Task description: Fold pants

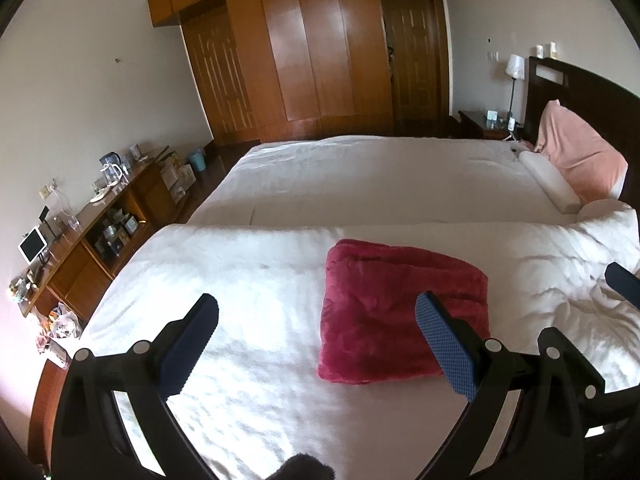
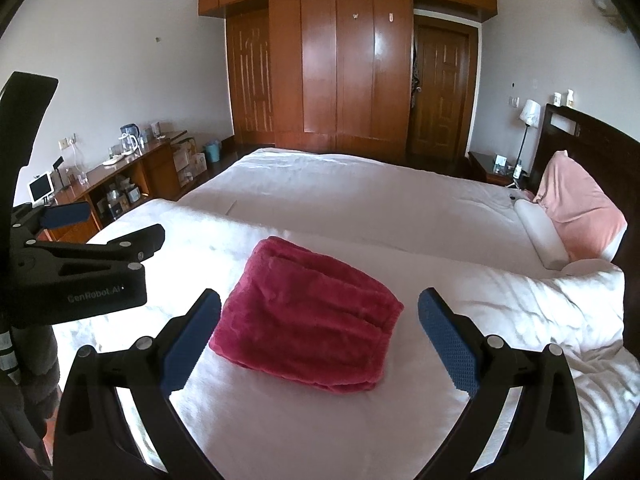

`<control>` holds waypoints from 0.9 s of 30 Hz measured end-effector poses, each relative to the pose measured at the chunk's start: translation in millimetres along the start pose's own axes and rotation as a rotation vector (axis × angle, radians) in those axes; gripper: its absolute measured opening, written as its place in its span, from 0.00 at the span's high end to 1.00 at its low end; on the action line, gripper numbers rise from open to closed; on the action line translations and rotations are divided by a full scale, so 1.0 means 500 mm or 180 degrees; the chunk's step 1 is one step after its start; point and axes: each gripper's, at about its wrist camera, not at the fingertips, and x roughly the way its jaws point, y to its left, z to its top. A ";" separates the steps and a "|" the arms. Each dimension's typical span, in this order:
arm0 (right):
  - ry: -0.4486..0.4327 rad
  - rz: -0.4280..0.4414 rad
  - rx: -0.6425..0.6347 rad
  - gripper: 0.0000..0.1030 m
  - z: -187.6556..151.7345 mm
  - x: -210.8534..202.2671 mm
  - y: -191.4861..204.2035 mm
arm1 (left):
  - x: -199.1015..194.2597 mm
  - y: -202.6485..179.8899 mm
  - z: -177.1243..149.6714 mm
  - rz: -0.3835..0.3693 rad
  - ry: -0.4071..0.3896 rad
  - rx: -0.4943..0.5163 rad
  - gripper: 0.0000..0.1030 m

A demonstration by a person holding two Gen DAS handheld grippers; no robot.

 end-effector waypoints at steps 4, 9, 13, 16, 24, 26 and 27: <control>0.0046 -0.0006 0.0008 0.03 0.001 0.014 -0.001 | 0.014 -0.002 0.000 -0.0015 0.0045 0.0014 0.05; 0.0097 -0.0031 0.0030 0.03 0.000 0.032 -0.006 | 0.034 -0.006 0.000 -0.0024 0.0094 0.0038 0.05; 0.0126 -0.0060 0.0043 0.03 0.002 0.046 -0.009 | 0.049 -0.009 0.004 -0.0041 0.0122 0.0067 0.05; 0.0140 -0.0077 0.0044 0.03 0.005 0.054 -0.007 | 0.059 -0.013 0.004 -0.0048 0.0140 0.0089 0.05; 0.0189 -0.0097 0.0056 0.03 0.004 0.074 -0.004 | 0.088 -0.013 0.002 -0.0095 0.0224 0.0129 0.05; 0.0213 -0.0099 0.0055 0.03 0.000 0.079 -0.002 | 0.097 -0.014 -0.001 -0.0118 0.0258 0.0152 0.05; 0.0231 -0.0099 0.0055 0.03 -0.002 0.083 -0.001 | 0.102 -0.016 -0.004 -0.0115 0.0266 0.0173 0.05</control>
